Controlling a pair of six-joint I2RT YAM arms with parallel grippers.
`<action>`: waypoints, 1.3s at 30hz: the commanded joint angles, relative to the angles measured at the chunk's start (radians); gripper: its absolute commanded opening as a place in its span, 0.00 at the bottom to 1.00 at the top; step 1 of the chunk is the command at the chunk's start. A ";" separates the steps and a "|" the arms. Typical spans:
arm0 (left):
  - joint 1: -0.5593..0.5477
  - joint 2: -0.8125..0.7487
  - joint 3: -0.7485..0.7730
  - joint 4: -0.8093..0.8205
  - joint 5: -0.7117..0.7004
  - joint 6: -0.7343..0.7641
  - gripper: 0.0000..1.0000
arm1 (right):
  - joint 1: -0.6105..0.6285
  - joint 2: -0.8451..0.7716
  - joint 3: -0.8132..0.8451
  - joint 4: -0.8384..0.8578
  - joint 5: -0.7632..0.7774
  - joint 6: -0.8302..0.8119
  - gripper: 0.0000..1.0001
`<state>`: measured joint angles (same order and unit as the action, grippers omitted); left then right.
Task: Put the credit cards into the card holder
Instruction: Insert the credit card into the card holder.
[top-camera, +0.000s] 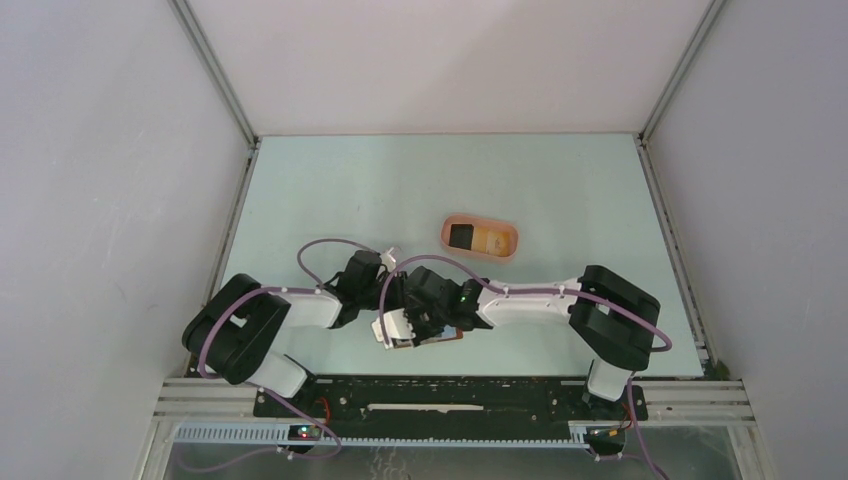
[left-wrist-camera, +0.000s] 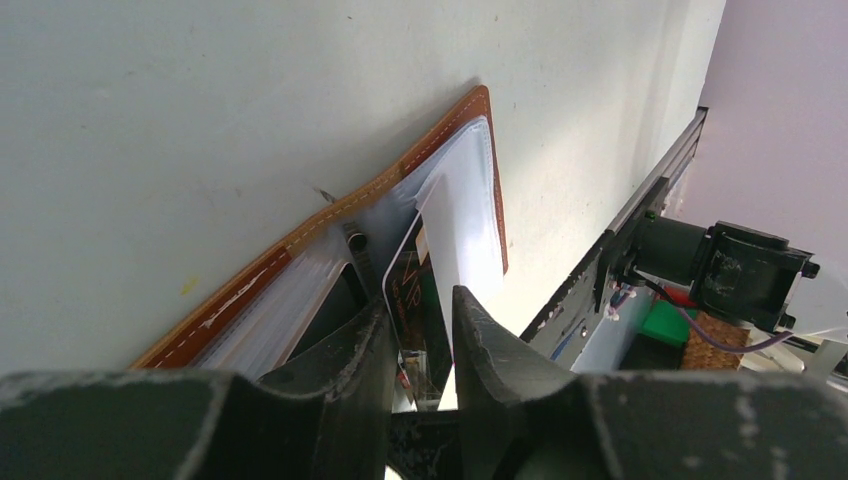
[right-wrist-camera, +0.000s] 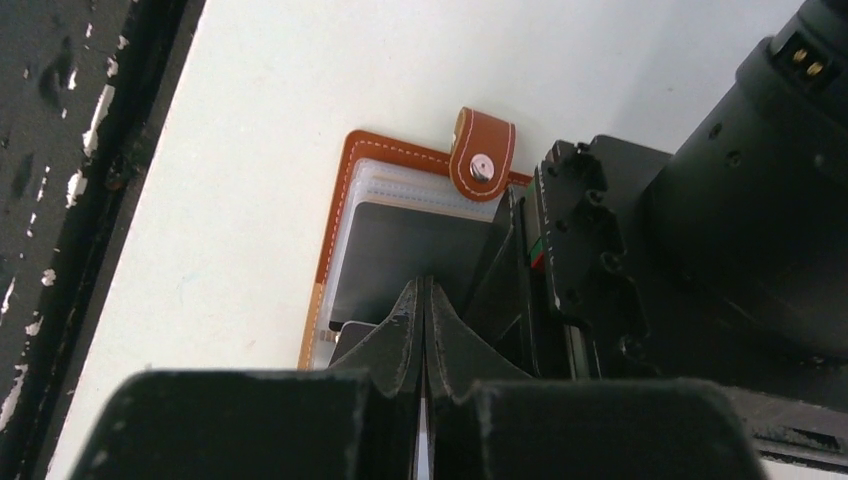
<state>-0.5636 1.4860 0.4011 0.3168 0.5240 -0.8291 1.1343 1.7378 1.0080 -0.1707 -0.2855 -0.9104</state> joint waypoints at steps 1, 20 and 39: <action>0.004 0.046 -0.043 -0.178 -0.107 0.084 0.34 | -0.023 -0.012 0.007 -0.011 0.028 -0.013 0.04; 0.006 0.030 -0.038 -0.192 -0.116 0.087 0.40 | -0.099 -0.064 -0.064 -0.032 0.090 0.006 0.02; 0.005 -0.489 -0.113 -0.300 -0.263 0.084 0.47 | -0.193 -0.378 -0.021 -0.335 -0.245 0.098 0.16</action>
<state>-0.5625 1.1538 0.3283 0.0853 0.3519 -0.7918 0.9722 1.4403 0.9344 -0.3820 -0.4282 -0.8211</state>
